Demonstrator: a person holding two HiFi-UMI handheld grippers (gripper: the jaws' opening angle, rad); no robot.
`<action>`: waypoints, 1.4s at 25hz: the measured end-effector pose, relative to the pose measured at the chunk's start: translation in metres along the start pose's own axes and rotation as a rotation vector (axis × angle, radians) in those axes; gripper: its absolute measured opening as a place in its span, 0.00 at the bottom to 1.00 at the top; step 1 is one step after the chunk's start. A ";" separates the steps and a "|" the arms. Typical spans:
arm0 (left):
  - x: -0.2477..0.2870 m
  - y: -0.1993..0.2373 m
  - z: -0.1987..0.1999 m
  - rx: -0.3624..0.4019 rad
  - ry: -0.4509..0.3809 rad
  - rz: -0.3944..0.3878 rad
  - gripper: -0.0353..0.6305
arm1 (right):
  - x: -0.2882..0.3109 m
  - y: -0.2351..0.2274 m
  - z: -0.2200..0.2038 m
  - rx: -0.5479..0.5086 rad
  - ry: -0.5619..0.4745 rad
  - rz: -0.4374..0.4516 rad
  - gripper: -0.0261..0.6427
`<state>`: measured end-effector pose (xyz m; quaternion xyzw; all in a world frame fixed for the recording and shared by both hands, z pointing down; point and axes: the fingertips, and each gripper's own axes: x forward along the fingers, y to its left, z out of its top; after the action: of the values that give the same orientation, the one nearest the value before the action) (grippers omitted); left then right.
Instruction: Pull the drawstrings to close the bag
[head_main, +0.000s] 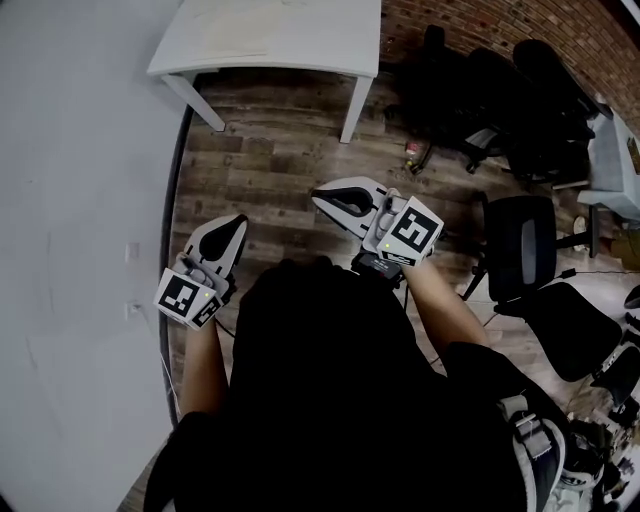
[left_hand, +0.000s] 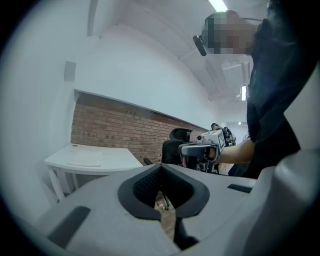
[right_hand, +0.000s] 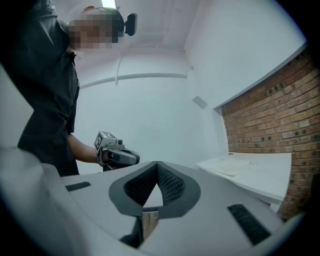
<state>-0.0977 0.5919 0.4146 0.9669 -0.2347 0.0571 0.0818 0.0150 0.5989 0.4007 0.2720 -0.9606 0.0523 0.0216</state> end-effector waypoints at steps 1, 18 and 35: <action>0.002 -0.001 0.000 -0.001 0.000 0.000 0.08 | -0.001 -0.002 -0.001 0.005 -0.002 -0.001 0.05; 0.023 0.103 -0.014 -0.124 -0.061 0.109 0.08 | 0.038 -0.091 -0.025 0.082 0.002 -0.068 0.05; 0.108 0.310 0.021 -0.115 -0.084 -0.008 0.08 | 0.164 -0.260 0.028 0.006 0.029 -0.142 0.05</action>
<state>-0.1443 0.2677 0.4507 0.9631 -0.2370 0.0026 0.1277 0.0117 0.2909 0.4078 0.3390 -0.9382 0.0575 0.0382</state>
